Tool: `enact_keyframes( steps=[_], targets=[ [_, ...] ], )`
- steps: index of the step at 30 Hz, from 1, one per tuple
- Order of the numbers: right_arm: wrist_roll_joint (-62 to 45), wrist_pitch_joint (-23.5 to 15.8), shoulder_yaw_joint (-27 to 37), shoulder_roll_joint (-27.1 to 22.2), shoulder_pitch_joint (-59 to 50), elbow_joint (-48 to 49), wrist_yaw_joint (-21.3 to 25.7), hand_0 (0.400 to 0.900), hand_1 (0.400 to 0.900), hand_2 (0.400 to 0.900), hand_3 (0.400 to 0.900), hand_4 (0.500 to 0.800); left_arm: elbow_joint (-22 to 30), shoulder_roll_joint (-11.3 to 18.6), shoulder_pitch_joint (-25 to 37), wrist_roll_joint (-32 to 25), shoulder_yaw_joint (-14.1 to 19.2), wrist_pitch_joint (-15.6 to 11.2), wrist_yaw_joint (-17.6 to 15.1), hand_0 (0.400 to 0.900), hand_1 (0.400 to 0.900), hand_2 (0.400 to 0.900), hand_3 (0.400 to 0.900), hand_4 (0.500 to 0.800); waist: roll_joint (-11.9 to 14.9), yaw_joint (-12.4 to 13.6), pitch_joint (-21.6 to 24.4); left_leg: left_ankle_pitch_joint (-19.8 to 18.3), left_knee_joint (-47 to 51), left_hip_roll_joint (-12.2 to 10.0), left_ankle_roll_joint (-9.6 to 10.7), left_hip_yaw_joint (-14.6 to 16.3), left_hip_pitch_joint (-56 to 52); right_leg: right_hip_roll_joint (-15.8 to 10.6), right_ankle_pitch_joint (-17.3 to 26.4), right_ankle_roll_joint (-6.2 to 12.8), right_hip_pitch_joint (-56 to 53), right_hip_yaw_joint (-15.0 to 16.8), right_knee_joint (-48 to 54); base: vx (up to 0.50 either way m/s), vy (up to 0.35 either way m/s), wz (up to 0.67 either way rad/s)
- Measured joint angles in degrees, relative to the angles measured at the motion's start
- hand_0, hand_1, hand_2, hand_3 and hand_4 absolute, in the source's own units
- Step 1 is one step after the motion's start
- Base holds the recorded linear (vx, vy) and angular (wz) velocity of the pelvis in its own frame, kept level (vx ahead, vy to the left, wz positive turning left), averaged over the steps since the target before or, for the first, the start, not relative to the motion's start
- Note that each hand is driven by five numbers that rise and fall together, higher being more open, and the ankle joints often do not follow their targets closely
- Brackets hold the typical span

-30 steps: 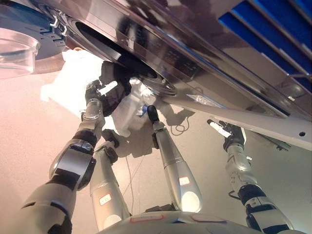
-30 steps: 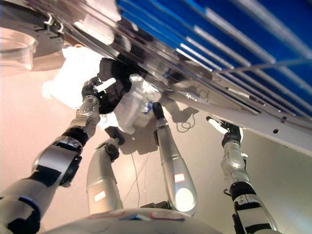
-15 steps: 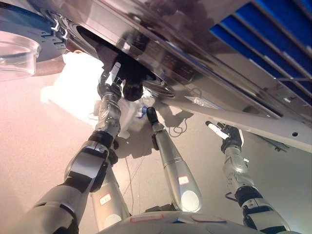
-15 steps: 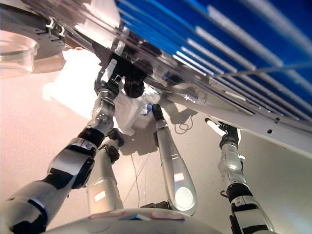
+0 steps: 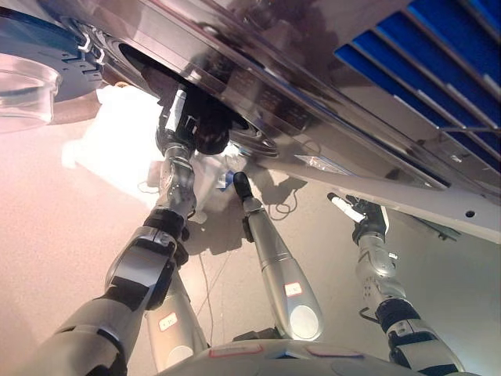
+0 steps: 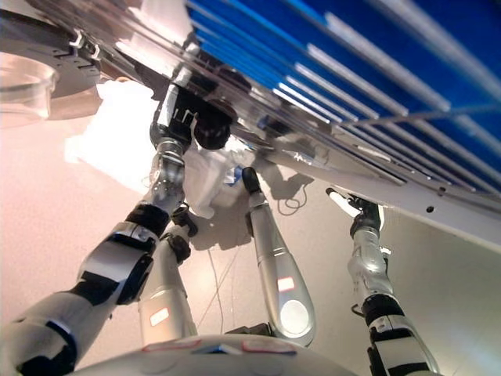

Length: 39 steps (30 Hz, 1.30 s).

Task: Put the clothes in the basket into the washing machine.

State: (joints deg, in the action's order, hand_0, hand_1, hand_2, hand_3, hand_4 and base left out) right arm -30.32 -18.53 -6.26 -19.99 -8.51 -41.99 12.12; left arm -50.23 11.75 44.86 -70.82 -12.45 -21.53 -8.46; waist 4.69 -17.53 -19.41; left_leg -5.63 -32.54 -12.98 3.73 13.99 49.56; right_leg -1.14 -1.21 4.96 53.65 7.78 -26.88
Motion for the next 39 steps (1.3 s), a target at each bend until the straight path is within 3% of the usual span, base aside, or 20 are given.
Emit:
enact_keyframes(
  steps=[10, 18, 29, 39],
  targets=[
    [0.02, 0.1, -0.16, -0.01, 0.03, 1.63, -0.09, 0.9, 0.9, 0.9, 0.9, 0.8, -1.27, 0.98, 6.5, -1.33, 1.07, -0.04, 0.27, 0.4, 0.4, 0.4, 0.4, 0.5, 1.88, -1.51, 1.18, -0.72, -0.29, -0.23, 0.15, 0.54, 0.08, 0.94, 1.55, 0.4, 0.06, 1.77, 2.05, 0.0, 0.0, -0.11],
    [0.01, 0.13, -0.95, -0.04, 0.07, 2.09, -0.48, 0.9, 0.9, 0.9, 0.9, 0.8, -7.16, 3.55, 12.28, -1.24, 1.1, 0.08, 0.46, 0.4, 0.4, 0.4, 0.4, 0.5, 3.7, -2.29, 2.56, -1.8, -1.32, -1.33, 0.53, 1.38, 0.22, 1.83, 2.39, 0.42, 0.42, 2.79, 3.26, 0.01, 0.005, -0.14],
    [0.0, 0.24, -1.02, -0.1, 0.55, 3.08, -1.62, 0.9, 0.9, 0.9, 0.9, 0.8, -9.31, 5.38, 12.58, -1.22, 2.24, 0.11, 0.46, 0.4, 0.4, 0.4, 0.4, 0.5, 5.56, -3.88, 6.64, -3.15, -2.22, -3.1, 1.25, 2.58, 0.86, 3.7, 4.43, 0.39, 1.1, 4.59, 5.94, 0.02, -0.005, -0.2],
    [-0.02, 1.16, -1.03, -0.1, 1.6, 3.06, -2.65, 0.9, 0.9, 0.9, 0.9, 0.8, -9.31, 6.42, 12.79, -0.97, 2.06, 0.12, 0.46, 0.4, 0.4, 0.4, 0.4, 0.5, 5.84, -4.74, 7.15, -3.62, -2.71, -3.81, 1.51, 3.07, 0.65, 4.04, 4.49, 0.3, 0.99, 5.05, 6.14, 0.02, -0.013, -0.03]
  ],
)
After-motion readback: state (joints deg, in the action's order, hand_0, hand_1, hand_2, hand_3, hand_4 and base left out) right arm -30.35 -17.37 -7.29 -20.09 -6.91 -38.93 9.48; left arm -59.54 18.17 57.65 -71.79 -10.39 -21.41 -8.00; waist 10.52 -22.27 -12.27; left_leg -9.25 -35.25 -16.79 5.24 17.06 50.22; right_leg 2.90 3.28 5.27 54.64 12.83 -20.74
